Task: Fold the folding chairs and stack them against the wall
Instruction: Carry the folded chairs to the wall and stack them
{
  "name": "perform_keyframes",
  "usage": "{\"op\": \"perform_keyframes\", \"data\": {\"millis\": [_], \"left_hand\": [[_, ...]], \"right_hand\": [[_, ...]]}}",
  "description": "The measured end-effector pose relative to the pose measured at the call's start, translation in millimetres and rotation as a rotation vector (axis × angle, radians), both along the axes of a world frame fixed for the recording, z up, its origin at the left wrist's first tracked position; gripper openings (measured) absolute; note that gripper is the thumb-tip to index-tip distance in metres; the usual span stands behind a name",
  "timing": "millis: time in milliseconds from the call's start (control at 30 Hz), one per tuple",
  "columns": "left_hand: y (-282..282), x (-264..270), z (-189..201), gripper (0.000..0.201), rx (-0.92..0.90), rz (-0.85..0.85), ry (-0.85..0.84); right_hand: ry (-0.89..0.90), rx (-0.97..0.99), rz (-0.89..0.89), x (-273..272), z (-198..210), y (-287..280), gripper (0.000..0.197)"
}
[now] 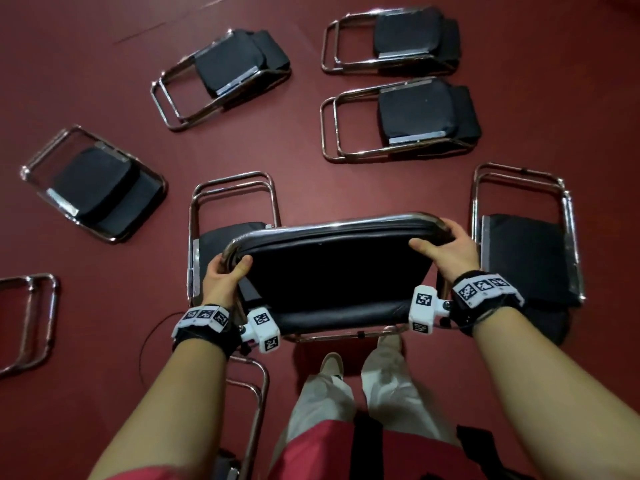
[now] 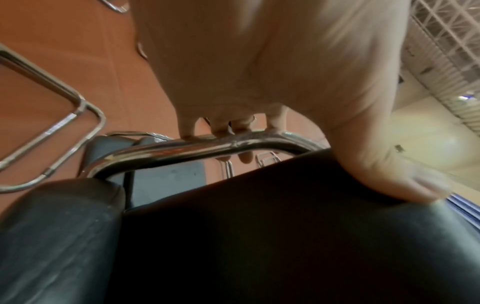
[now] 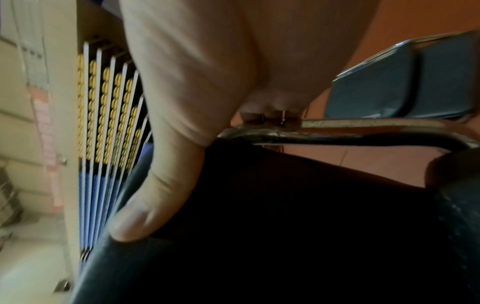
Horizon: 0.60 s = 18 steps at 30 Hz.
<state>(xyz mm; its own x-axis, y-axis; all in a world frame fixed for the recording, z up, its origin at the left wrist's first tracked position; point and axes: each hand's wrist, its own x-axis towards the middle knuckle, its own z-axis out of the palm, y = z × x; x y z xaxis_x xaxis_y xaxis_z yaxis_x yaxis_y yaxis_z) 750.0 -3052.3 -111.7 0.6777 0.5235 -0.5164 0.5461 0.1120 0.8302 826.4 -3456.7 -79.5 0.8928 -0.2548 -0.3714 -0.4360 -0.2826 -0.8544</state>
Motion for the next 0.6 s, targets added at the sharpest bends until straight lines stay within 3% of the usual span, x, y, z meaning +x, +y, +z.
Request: {"op": "perform_keyframes", "data": {"millis": [133,233,467,600], "left_hand": [[-7.6,-5.5,13.8,0.070,-0.003,-0.052,-0.024],[-22.5,1.8,30.3,0.069,0.010,-0.134,-0.054],[-122.5,26.5,101.7,0.037,-0.060,-0.380,-0.183],[-224.1,29.8,139.5,0.057,-0.138,-0.549,-0.238]], "right_hand": [[-0.039,-0.008,-0.124,-48.6,6.1,-10.8,0.055],[-0.042,-0.016,-0.216,-81.7,16.8,-29.1,0.058],[-0.109,0.049,-0.522,-165.0,71.9,-112.0,0.052],[-0.187,0.042,-0.701,-230.3,93.1,-185.9,0.057]]}}
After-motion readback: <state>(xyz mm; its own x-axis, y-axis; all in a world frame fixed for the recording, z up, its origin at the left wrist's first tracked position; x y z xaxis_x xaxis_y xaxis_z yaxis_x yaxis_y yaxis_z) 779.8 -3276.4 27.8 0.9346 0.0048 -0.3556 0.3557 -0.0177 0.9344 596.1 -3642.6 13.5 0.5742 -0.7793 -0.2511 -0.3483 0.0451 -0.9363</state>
